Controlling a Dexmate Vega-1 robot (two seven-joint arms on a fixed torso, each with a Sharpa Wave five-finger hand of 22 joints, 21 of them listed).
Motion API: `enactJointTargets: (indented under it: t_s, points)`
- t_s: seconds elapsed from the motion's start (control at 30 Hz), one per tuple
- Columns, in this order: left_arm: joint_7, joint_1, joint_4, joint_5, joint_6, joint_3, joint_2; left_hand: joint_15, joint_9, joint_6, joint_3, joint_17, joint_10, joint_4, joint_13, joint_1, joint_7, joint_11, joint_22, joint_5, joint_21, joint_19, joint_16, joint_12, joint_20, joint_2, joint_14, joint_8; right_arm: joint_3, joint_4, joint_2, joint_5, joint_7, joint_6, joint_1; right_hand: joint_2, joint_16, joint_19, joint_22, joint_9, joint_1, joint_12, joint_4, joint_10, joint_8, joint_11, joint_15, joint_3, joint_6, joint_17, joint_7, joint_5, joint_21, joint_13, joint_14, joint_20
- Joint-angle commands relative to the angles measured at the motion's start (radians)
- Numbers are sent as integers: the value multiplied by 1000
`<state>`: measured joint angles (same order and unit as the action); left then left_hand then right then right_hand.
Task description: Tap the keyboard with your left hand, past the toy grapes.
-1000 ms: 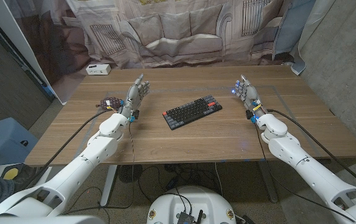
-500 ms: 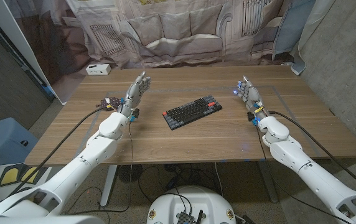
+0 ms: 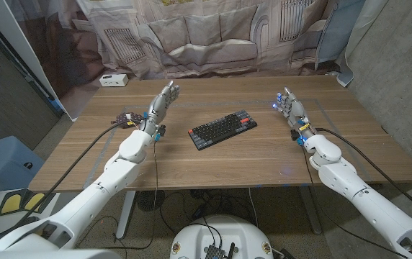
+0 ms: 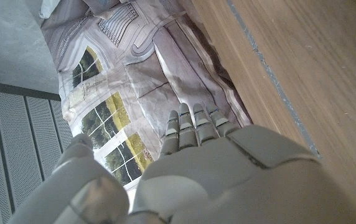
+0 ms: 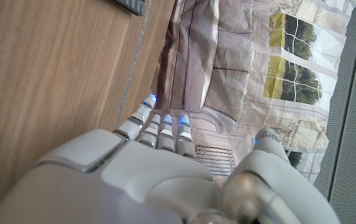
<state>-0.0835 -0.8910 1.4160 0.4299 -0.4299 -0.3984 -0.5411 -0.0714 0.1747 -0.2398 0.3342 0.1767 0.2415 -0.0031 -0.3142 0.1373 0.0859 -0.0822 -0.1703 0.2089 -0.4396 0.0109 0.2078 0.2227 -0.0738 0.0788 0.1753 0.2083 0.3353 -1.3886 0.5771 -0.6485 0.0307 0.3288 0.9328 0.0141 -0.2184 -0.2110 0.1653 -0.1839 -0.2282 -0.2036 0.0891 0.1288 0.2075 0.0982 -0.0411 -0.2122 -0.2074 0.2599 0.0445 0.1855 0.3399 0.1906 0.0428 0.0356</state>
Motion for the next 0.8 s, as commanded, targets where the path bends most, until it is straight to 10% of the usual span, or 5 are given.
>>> enactJointTargets:
  t_s: [0.03, 0.8]
  points:
    - [-73, -46, 99, -107, -8, 14, -43, 2, 6, -16, 1, 2, 15, -6, 3, 12, 0, 4, -1, 2, 7, -12, 8, 8, -6, -4, 17, 6, -10, -40, 9, 4, -24, -6, 18, -1, 0, -7, 4, -7, 8, -3, 3, 10, 13, 2, -5, 6, -27, -1, 4, 4, -8, 3, -1, -4]
    - [-169, 11, 97, -338, 17, -37, -39, 14, 6, -49, 2, 2, 38, -16, 24, 24, -13, 17, -2, 0, 24, -33, 4, 9, -19, -9, 38, 5, -18, -43, -6, 17, -50, 35, 41, -10, 1, -11, 4, -9, 4, -4, 6, 17, 12, 8, -8, 4, -42, -8, -2, 5, -21, 4, 2, -8]
